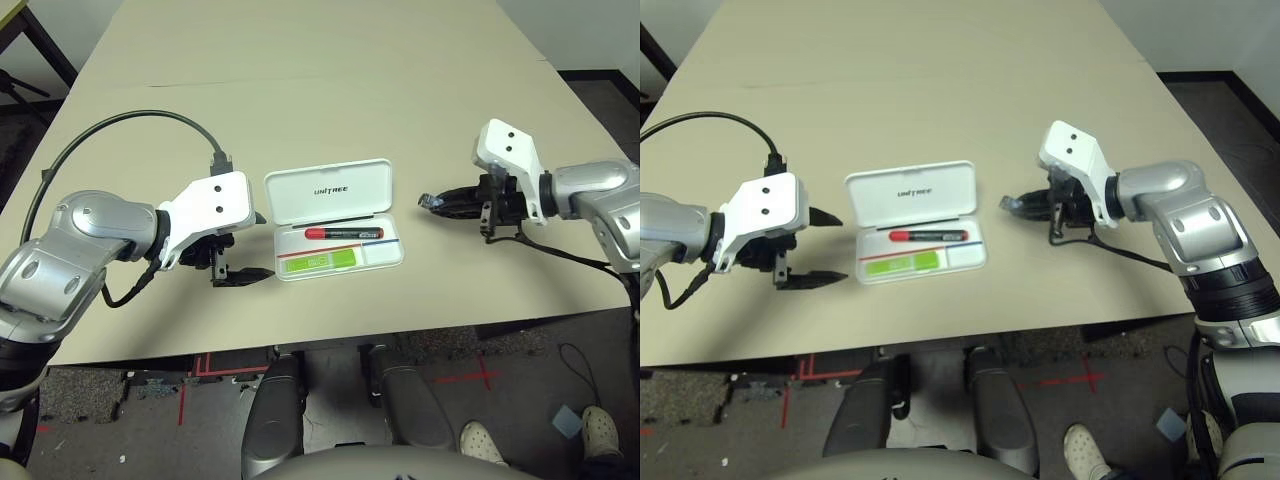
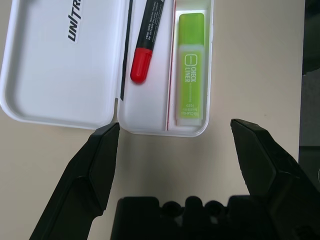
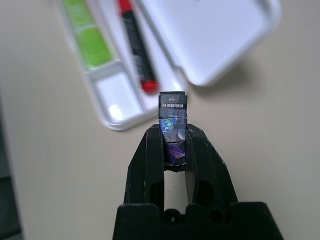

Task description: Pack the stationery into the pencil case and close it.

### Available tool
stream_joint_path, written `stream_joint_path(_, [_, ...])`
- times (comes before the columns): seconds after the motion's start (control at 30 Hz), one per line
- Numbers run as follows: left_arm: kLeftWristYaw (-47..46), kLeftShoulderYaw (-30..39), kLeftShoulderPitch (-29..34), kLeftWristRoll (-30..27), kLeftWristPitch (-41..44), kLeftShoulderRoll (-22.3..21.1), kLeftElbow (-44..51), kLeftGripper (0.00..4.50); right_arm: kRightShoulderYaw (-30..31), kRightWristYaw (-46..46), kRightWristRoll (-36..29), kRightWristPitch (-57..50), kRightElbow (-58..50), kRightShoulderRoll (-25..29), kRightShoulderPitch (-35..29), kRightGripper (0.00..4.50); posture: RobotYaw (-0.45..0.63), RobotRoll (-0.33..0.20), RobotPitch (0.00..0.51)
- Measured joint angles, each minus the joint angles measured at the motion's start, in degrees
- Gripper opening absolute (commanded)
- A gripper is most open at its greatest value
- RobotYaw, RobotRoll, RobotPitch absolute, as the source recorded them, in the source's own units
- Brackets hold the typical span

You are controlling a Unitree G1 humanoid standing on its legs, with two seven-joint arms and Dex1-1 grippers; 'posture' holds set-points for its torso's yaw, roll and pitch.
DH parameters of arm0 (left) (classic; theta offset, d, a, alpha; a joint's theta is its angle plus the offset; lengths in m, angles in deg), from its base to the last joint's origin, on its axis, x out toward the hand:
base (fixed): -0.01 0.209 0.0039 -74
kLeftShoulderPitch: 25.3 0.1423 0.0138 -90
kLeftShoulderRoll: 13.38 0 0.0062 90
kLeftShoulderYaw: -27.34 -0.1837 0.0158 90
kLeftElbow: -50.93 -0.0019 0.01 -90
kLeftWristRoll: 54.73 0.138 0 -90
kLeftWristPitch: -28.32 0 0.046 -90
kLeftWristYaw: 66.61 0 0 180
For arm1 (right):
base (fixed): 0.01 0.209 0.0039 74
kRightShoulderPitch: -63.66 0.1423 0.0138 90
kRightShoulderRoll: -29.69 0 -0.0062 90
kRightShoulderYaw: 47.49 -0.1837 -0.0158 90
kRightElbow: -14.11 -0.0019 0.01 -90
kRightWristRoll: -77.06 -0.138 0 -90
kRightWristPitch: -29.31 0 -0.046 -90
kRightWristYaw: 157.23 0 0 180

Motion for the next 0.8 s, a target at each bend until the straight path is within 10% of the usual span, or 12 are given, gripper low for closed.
stream_joint_path(0.8, [-2.0, 0.05, 0.92, -0.16, 1.02, -0.11, 1.03, 4.5, 8.97, -6.61, 9.44, 12.59, 7.64, -9.85, 2.45, 0.31, 0.03, 0.0, 0.183])
